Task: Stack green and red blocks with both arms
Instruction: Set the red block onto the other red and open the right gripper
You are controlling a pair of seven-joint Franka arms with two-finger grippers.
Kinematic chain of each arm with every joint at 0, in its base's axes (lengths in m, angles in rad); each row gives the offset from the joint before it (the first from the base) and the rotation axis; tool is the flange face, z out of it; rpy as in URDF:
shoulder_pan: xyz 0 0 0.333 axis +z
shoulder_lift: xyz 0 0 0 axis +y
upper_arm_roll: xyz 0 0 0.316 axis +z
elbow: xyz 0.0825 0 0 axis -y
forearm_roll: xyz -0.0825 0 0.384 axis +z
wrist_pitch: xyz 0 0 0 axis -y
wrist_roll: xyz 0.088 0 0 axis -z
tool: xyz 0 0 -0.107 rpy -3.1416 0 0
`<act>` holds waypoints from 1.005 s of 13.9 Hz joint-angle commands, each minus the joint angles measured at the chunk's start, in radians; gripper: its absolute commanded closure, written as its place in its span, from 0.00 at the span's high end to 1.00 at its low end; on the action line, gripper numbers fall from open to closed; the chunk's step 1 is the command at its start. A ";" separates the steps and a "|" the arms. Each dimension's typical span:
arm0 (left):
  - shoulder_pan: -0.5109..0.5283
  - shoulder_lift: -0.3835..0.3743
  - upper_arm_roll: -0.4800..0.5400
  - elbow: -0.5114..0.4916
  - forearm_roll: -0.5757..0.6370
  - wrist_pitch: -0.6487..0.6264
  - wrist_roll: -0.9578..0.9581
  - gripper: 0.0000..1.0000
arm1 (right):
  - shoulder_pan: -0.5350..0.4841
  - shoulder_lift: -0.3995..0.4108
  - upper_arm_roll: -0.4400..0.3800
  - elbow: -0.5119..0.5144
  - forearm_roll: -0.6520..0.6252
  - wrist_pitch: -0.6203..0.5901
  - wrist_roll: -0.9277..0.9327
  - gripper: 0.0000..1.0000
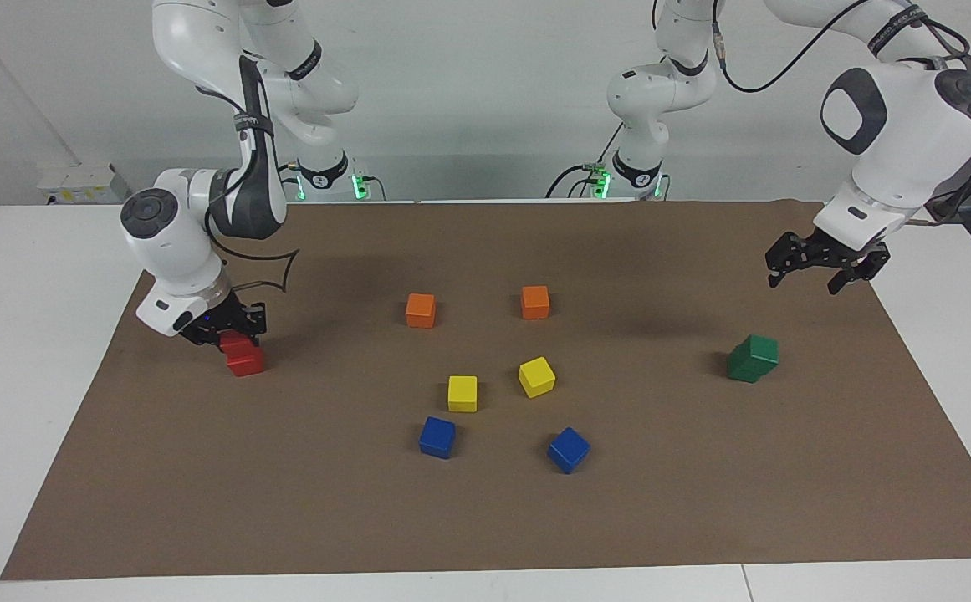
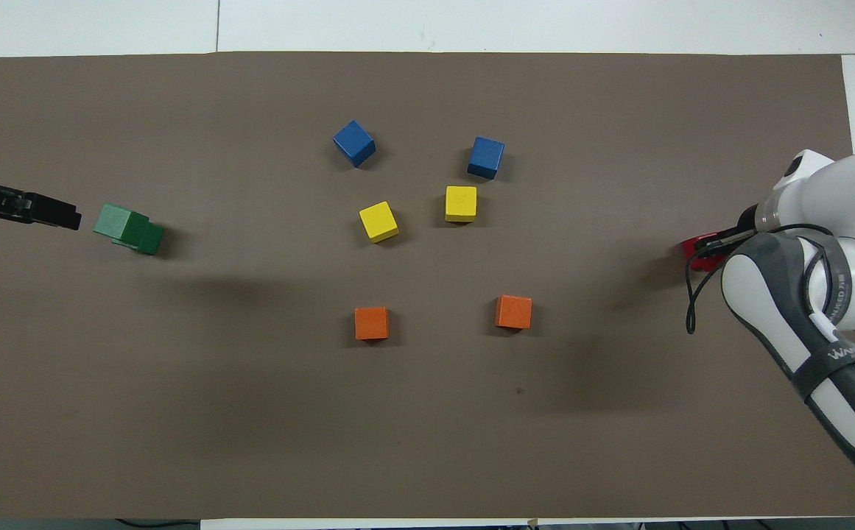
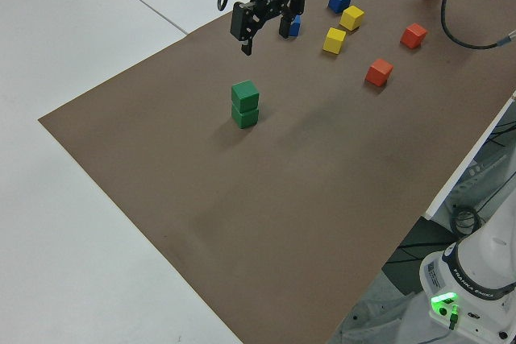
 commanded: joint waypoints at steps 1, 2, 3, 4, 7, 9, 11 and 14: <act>-0.065 -0.033 0.030 -0.007 -0.008 -0.044 -0.093 1.00 | -0.010 -0.006 0.006 -0.014 -0.013 0.022 0.024 0.00; -0.073 -0.033 0.027 0.013 -0.010 -0.059 -0.110 1.00 | -0.011 -0.008 0.006 -0.014 -0.013 0.022 0.024 0.00; -0.079 -0.031 0.026 0.039 -0.008 -0.087 -0.118 1.00 | -0.014 -0.006 0.006 -0.014 -0.013 0.022 0.023 0.00; -0.096 -0.026 0.030 0.061 -0.010 -0.095 -0.167 1.00 | -0.014 -0.006 0.006 -0.014 -0.013 0.022 0.024 0.00; -0.120 -0.025 0.030 0.070 -0.008 -0.072 -0.264 1.00 | -0.014 -0.006 0.006 -0.014 -0.013 0.022 0.024 0.00; -0.128 -0.026 0.027 0.070 -0.008 -0.072 -0.262 1.00 | -0.014 -0.006 0.006 -0.014 -0.013 0.022 0.027 0.00; -0.128 -0.019 0.027 0.068 -0.010 -0.058 -0.261 1.00 | -0.014 -0.006 0.006 -0.014 -0.013 0.023 0.027 0.15; -0.128 -0.019 0.032 0.062 -0.010 -0.067 -0.259 1.00 | -0.014 -0.006 0.006 -0.013 -0.013 0.023 0.029 0.71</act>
